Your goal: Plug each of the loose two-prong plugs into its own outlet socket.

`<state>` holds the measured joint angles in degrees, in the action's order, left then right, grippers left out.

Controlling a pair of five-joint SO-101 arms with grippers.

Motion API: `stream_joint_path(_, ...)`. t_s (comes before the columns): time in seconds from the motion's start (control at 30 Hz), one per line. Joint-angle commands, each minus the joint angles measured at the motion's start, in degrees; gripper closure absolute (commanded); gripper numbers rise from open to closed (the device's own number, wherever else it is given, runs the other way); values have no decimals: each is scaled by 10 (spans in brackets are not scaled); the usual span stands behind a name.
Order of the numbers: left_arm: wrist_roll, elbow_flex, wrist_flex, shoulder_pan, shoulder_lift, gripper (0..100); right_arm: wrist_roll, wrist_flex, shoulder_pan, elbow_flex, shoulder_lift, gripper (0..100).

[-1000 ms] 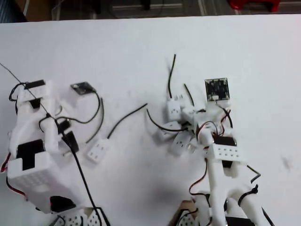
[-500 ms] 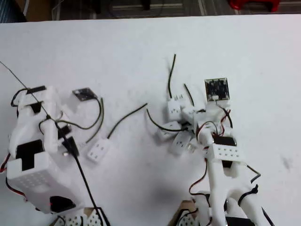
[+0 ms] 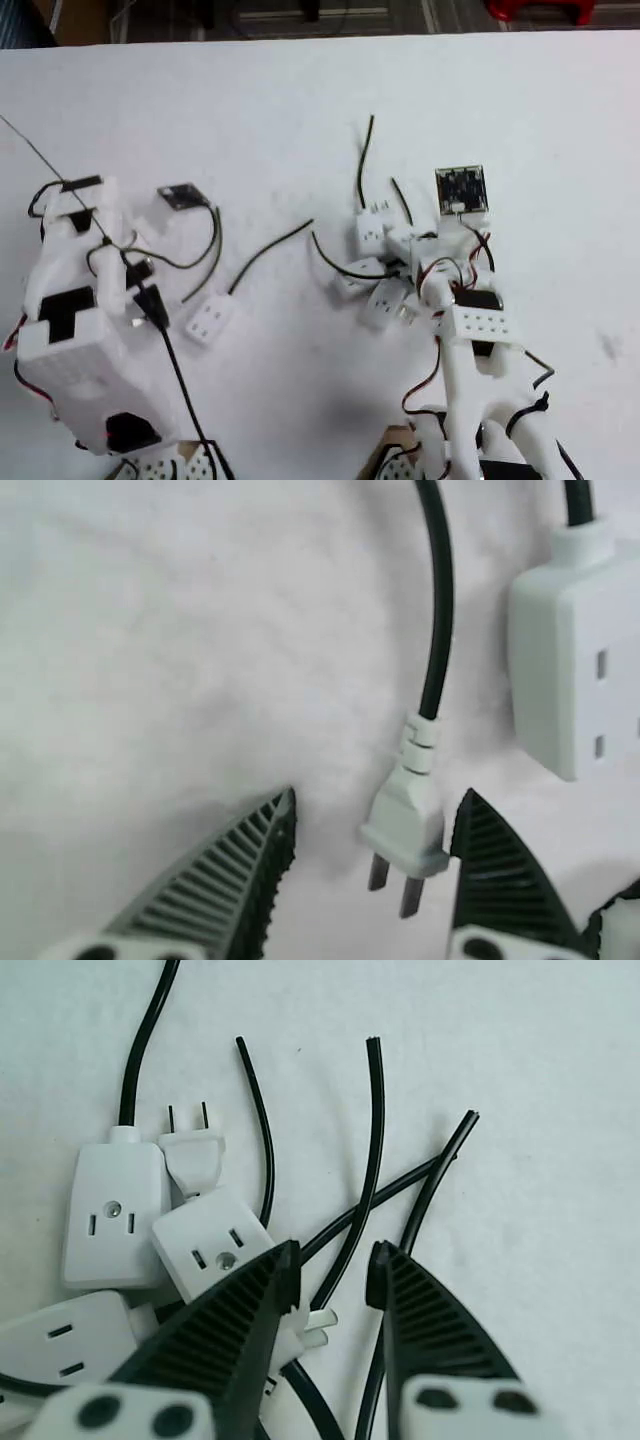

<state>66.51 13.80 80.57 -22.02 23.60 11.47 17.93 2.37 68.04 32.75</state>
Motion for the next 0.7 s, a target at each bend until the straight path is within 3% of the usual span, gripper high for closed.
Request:
stream_joint_path(0.0, 5, -77, 53, 2, 73, 746, 4, -10, 0, -4, 0, 876)
stream_joint_path(0.23, 9, -248, 187, 2, 211, 984, 4, -10, 0, -4, 0, 876)
stream_joint_path(0.43, 4, -302, 217, 2, 249, 979, 4, -10, 0, -4, 0, 876)
stream_joint_path(0.67, 4, -301, 217, 6, 155, 978, 4, -10, 0, -4, 0, 876)
